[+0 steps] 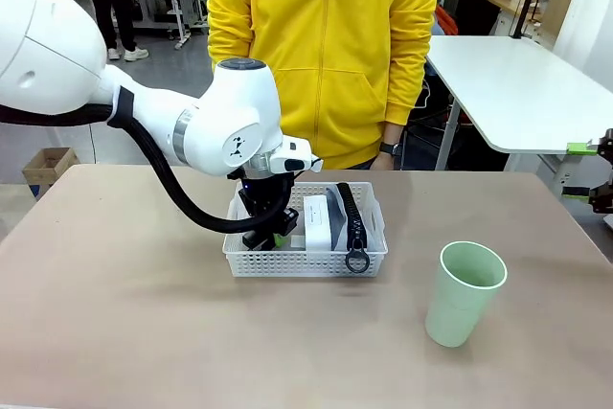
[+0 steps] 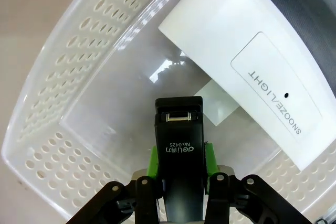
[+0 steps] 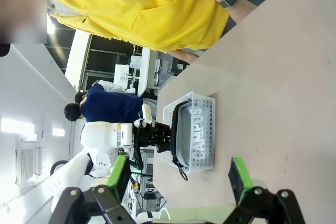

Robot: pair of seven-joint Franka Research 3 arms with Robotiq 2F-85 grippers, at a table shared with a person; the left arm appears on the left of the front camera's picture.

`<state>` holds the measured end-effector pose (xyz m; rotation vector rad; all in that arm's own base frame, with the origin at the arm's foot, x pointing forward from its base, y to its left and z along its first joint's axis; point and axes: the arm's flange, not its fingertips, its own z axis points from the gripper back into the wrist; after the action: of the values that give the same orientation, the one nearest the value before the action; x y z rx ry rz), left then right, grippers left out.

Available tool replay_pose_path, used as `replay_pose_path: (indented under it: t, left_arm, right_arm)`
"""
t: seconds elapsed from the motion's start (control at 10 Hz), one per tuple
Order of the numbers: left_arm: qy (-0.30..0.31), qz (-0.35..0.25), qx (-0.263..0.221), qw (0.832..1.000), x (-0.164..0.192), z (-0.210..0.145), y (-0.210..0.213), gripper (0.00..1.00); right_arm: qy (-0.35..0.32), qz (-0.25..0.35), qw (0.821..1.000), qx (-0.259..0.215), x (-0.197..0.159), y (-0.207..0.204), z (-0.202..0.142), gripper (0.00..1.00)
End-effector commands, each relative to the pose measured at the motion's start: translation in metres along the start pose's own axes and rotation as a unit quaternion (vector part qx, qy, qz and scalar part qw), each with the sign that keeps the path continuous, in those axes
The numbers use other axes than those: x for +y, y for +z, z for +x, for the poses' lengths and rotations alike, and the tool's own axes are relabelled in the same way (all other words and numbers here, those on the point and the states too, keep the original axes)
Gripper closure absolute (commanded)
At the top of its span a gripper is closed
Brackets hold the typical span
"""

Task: Efficiently arrange items inside the basket to fit them all.
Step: Pick up the Stapler and place it inside the Organizing basket.

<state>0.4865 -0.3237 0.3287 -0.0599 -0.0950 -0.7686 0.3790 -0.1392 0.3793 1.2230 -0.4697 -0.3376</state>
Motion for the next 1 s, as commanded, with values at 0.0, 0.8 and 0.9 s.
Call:
replay_pose_path:
  t: [0.0, 0.8, 0.9]
  left_arm:
    - [0.007, 0.005, 0.002, 1.0, 0.001, 0.006, 0.006, 0.63]
    - [0.007, 0.013, -0.004, 1.0, 0.007, 0.002, 0.015, 0.0]
    - [-0.002, -0.021, 0.004, 1.0, 0.014, -0.006, 0.036, 0.0]
  right_arm:
    - [0.004, 0.002, 1.0, 0.004, 0.0, 0.003, -0.001, 0.0]
    - [0.004, 0.002, 1.0, 0.004, 0.0, 0.003, -0.001, 0.0]
    - [0.004, 0.002, 1.0, 0.004, 0.0, 0.003, -0.001, 0.0]
